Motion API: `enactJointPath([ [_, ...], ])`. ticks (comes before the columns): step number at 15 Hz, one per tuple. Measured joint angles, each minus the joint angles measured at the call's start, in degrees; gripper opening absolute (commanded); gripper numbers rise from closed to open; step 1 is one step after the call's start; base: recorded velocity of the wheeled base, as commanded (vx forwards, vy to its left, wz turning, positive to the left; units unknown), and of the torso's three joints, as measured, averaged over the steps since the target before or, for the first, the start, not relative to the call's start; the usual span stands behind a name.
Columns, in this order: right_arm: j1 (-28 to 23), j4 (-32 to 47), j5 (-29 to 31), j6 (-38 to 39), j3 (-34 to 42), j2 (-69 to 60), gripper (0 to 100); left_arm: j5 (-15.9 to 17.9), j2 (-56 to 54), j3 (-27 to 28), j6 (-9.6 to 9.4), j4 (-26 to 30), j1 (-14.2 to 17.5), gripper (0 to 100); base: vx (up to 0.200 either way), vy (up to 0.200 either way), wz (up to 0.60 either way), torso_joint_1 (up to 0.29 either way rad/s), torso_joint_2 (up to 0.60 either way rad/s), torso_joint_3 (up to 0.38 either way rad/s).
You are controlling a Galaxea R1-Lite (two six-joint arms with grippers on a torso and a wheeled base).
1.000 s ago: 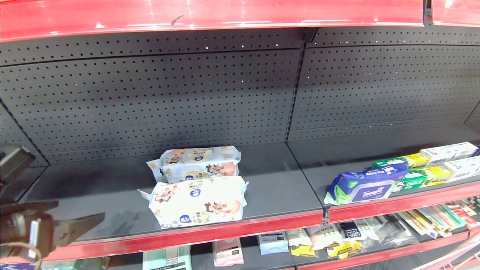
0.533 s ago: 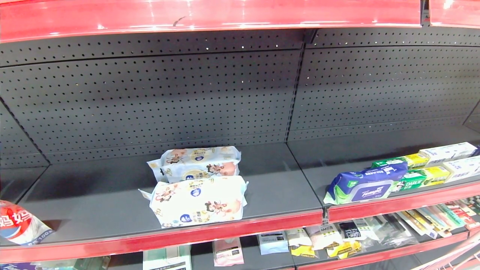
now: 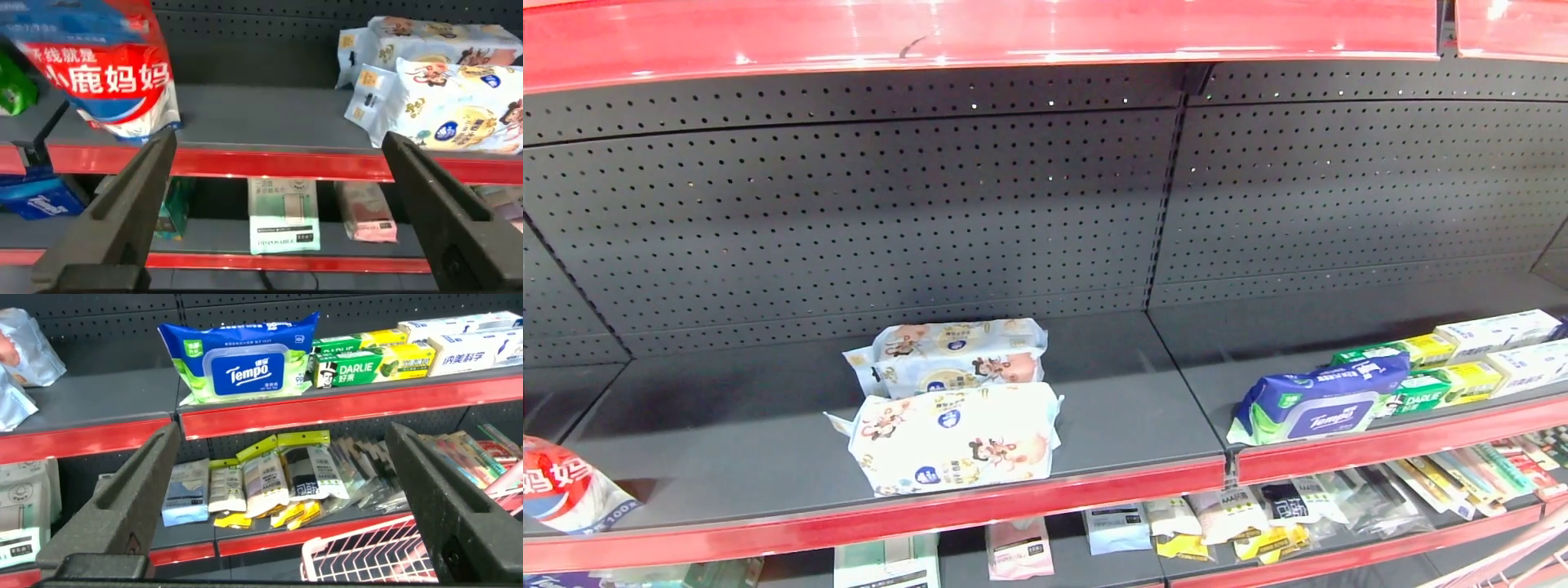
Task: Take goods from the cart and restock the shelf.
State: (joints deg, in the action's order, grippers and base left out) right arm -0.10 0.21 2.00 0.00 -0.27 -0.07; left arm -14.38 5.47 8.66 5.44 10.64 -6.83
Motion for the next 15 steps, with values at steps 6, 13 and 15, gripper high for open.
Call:
enactJointPath([
  [6,0.0,0.0,0.0,0.0,0.0,0.0,100,0.7,-0.4,-4.3,-0.57,-5.4,0.0,100,0.0,0.0,0.5,0.004,0.0,0.004],
  [13,0.0,0.0,0.0,0.1,0.0,0.0,100,1.4,-0.4,-4.7,-0.27,-5.4,0.0,100,0.0,0.0,0.0,0.0,0.0,0.0],
  [15,0.0,0.0,0.0,0.0,0.0,0.0,100,1.5,-0.4,-4.7,-0.13,-5.4,0.1,100,0.0,0.0,0.0,0.0,0.0,0.0],
])
